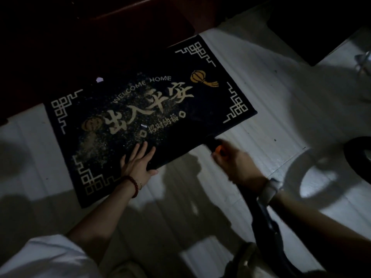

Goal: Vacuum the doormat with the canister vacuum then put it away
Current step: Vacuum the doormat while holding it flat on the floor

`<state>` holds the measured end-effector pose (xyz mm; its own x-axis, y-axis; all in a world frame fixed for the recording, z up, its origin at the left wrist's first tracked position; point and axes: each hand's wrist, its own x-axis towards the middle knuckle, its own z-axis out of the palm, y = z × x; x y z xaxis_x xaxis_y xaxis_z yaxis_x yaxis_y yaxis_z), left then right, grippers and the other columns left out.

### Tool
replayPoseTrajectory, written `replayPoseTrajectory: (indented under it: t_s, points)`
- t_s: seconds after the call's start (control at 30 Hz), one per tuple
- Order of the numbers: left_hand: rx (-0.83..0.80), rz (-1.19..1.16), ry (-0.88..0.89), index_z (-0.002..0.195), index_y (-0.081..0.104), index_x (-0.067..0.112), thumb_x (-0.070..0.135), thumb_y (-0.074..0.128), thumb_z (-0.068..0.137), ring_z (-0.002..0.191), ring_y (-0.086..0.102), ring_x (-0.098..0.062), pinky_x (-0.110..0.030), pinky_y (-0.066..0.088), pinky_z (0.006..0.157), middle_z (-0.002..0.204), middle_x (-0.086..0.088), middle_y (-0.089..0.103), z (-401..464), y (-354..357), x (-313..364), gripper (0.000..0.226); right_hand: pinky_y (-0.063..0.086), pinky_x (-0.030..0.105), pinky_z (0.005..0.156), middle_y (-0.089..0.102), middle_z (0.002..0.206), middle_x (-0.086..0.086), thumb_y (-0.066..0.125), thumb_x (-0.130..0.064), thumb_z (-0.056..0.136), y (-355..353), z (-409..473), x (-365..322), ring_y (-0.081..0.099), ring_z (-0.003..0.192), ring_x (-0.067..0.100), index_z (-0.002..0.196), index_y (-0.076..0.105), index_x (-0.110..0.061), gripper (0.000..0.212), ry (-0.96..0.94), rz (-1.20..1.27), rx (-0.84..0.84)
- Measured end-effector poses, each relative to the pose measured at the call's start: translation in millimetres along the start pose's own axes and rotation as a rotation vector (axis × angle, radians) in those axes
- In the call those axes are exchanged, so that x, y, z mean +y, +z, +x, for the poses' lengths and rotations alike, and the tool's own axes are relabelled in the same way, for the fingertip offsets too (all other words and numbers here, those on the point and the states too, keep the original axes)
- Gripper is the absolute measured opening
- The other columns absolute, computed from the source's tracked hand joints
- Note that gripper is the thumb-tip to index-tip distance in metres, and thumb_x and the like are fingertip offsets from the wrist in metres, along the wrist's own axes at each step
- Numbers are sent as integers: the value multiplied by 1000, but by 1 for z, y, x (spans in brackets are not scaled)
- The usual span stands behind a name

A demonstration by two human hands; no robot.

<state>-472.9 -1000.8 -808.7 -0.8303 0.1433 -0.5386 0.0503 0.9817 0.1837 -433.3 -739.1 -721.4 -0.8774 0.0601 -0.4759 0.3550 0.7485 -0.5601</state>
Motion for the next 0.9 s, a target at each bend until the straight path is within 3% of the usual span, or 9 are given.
replayPoseTrajectory:
  t_s: [0.13,0.2,0.27,0.37,0.5,0.6,0.8,0.83,0.9]
  points:
    - [-2,-7,11,147,16,35,45,59,86,145,-7,-12,-47,11,116,158,10,-4,3,-3,-4,75,50,27,62,63,107,4,44,-45,93,21,-20,-10,55,59,11,142,25,-34,54,-38,-63,-181]
    - [7,-56,27,147,18,32,46,60,84,145,-2,-14,-47,15,116,158,8,1,7,-6,-9,77,56,32,61,66,107,6,45,-46,92,1,-7,-6,60,59,17,140,30,-35,52,-46,-17,-100]
    - [43,-74,-11,148,15,28,46,62,83,145,-2,-17,-47,16,116,158,4,1,6,-8,-12,82,57,43,69,66,110,9,47,-47,91,-19,13,-4,63,68,25,138,33,-33,52,-40,-34,49]
    - [53,-59,-170,149,1,20,54,61,79,145,-7,-21,-48,13,115,158,0,-8,2,-8,-15,98,57,43,66,64,109,11,47,-46,91,-29,43,-10,64,64,29,140,33,-29,53,47,6,145]
    - [-11,-87,-216,149,-2,15,57,62,78,145,-10,-23,-50,11,115,157,-2,-12,6,-10,-15,104,55,43,73,66,99,11,46,-42,93,9,25,-28,57,67,19,141,30,-28,53,-31,-44,-35]
    - [-11,-85,-215,149,-1,17,56,61,78,145,-10,-22,-50,12,115,157,0,-13,7,-9,-17,102,56,37,70,66,99,8,44,-45,93,21,2,-35,58,63,16,142,26,-31,54,-89,-103,-190]
    - [-25,-68,-218,149,-3,21,61,59,77,145,-11,-20,-51,14,114,157,2,-15,5,-12,-17,103,54,27,51,66,93,6,47,-42,93,-31,47,-28,58,46,14,140,33,-27,51,-17,1,110]
    - [-28,-72,-224,149,-3,21,60,60,77,145,-11,-20,-51,14,114,157,2,-15,4,-12,-16,103,54,26,48,65,92,6,47,-42,93,-28,49,-29,59,47,16,139,33,-26,51,13,17,102]
    - [-28,-70,-231,149,-3,21,60,60,77,145,-12,-21,-50,14,114,157,2,-16,4,-13,-15,103,56,34,60,67,97,9,47,-41,93,-8,42,-30,62,58,24,140,33,-26,52,0,-15,8]
